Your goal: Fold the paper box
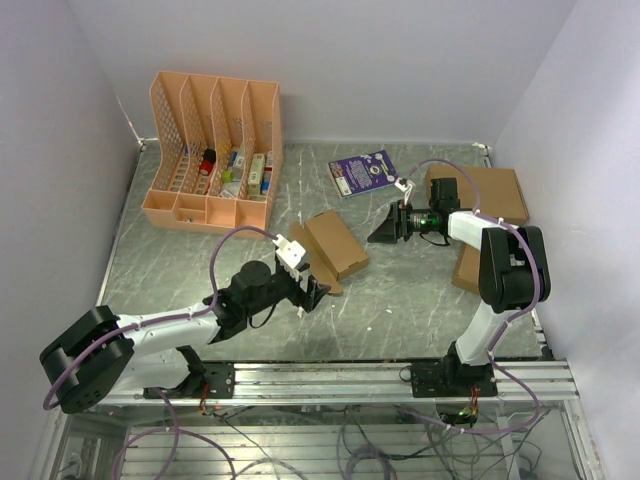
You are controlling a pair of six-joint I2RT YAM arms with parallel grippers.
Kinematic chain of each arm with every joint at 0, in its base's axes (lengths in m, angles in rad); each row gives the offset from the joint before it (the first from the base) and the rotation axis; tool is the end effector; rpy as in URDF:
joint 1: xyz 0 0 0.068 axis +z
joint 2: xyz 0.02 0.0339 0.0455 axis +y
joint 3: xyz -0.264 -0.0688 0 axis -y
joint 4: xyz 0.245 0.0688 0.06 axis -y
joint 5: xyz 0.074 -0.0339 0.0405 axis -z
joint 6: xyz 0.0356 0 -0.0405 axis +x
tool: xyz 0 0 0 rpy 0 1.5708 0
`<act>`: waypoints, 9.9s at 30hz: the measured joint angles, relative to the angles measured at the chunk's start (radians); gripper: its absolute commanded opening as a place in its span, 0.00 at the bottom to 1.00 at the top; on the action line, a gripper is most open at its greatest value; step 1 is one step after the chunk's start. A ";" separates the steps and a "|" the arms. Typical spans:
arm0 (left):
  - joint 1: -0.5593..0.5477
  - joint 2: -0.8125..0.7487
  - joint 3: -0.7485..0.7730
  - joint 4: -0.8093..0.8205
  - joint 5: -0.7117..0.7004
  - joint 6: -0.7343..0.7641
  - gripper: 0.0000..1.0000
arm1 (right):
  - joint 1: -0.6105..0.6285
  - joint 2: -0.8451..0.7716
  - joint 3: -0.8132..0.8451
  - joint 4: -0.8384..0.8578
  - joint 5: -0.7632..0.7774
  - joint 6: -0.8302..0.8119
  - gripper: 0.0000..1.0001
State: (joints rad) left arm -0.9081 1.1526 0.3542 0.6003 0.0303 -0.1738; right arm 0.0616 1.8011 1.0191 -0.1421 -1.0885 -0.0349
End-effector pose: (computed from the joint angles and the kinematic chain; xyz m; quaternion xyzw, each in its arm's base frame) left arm 0.1432 -0.1853 0.1996 0.2866 0.7185 -0.3363 0.5371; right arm 0.3483 0.0531 0.1682 -0.2035 0.8023 0.4945 0.2653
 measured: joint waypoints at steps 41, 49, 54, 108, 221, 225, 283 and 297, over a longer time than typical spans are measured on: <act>0.000 0.003 0.026 -0.005 0.018 0.020 0.88 | -0.001 -0.003 -0.035 0.030 -0.023 0.017 0.55; 0.000 -0.024 0.026 0.003 0.034 0.047 0.88 | -0.001 -0.009 -0.061 0.071 -0.030 0.046 0.55; 0.000 -0.039 0.025 0.005 0.065 0.091 0.88 | -0.001 -0.010 -0.067 0.093 -0.045 0.068 0.55; -0.096 0.656 -0.002 0.586 -0.004 0.541 0.66 | 0.024 0.059 -0.067 0.130 -0.045 0.127 0.55; -0.080 0.682 0.008 0.631 -0.119 0.453 0.07 | 0.071 0.127 -0.057 0.132 -0.030 0.153 0.54; -0.080 0.687 0.008 0.638 -0.119 0.447 0.07 | 0.071 0.128 -0.054 0.114 -0.015 0.140 0.52; 0.015 0.664 0.039 0.591 0.001 0.270 0.07 | 0.076 0.132 -0.032 0.069 0.011 0.107 0.48; 0.019 0.696 0.012 0.658 0.001 0.229 0.07 | 0.084 0.144 -0.006 0.051 0.014 0.101 0.48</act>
State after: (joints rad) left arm -0.8886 1.8484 0.3660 1.2583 0.0315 0.0551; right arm 0.1455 1.9450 1.0134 -0.0906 -1.0748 0.0666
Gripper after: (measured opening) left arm 0.077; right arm 0.481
